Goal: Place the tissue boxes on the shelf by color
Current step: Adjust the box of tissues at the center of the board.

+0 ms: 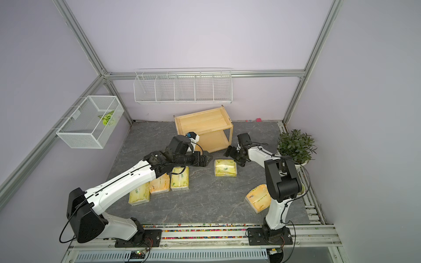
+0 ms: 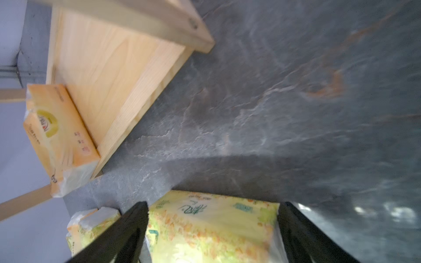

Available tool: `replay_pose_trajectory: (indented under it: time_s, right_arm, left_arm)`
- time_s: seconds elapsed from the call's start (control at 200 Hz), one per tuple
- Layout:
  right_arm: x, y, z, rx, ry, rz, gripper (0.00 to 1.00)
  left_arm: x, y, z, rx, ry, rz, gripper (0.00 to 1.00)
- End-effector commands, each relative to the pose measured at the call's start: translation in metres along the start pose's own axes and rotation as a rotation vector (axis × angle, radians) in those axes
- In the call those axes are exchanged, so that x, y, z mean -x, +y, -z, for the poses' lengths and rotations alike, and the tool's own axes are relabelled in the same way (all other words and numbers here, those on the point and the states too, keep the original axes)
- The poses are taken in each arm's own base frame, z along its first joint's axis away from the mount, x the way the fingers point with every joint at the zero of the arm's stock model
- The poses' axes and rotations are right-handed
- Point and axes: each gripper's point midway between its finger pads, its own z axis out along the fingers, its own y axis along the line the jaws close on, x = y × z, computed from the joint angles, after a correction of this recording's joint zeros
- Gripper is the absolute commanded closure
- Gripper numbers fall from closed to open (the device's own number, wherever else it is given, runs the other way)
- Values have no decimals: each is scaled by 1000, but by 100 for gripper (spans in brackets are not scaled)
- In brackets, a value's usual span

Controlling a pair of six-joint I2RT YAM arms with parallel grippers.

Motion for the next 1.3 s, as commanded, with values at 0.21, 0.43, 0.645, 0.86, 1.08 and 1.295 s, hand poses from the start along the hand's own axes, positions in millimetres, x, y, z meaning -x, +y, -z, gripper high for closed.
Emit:
replay_pose_trajectory:
  time_s: [0.21, 0.43, 0.645, 0.86, 1.08, 1.295]
  right_arm:
    - [-94, 60, 0, 111, 79, 104, 6]
    - [-92, 57, 61, 59, -68, 86, 5]
    - [-82, -38, 172, -167, -261, -104, 2]
    - [-128, -128, 225, -394, -250, -343, 2]
    - [-169, -172, 225, -552, -198, -482, 2]
    - [-187, -193, 204, -594, -160, -551, 2]
  left_arm:
    - [4, -13, -2, -27, -4, -29, 0]
    - [1, -17, -4, -42, 6, -33, 0]
    - [-2, -25, -12, -75, 21, -52, 0]
    - [-7, -36, -31, -109, 47, -73, 0]
    - [-16, -46, -48, -158, 89, -82, 0]
    - [-15, -51, -52, -182, 97, -115, 0]
